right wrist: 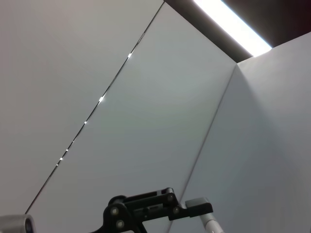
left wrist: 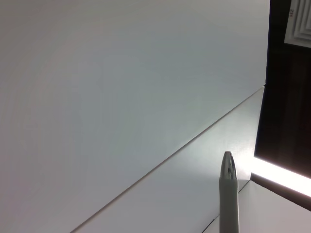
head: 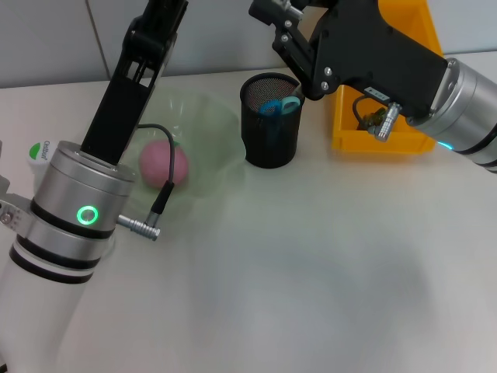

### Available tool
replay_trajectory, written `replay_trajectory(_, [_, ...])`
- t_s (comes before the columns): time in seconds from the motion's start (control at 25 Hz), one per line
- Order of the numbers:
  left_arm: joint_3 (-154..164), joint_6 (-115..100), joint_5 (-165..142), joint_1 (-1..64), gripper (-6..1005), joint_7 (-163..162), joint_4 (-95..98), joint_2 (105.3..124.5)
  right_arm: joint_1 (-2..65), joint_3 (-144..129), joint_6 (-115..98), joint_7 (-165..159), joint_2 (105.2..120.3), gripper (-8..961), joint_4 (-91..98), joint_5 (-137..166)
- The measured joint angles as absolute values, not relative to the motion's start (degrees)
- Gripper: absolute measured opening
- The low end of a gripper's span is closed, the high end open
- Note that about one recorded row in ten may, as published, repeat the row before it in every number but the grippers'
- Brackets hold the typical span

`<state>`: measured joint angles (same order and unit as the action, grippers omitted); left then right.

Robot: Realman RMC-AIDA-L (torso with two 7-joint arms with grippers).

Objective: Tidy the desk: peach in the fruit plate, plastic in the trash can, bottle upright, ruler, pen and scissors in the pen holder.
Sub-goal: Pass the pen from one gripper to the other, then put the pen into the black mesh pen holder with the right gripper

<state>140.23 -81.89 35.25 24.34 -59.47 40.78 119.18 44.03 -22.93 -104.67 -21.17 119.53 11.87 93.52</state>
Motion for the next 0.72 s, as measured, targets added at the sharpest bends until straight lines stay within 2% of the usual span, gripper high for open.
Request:
replay_trajectory(0.04, [140.2,-81.9,35.2,24.3,530,-59.5,40.8,119.18,44.0,-22.9,-104.7,-21.2,119.53,125,11.9,93.5])
replay_trajectory(0.24, [140.2,-81.9,35.2,24.5,618,-59.5,40.8,119.18,43.9,-22.5,-104.7,-21.2,119.50,125,11.8,92.8])
replay_trajectory(0.48, [139.7,-83.4,30.5,24.7,625,-56.1,38.4,119.17,39.6,-22.5,-107.6,-28.8,119.15,126,12.9,82.1])
replay_trajectory(0.72, [134.3,-85.0,11.0,26.6,632,-48.1,34.4,118.87,32.7,-22.9,-107.4,-59.3,118.60,126,29.5,75.8])
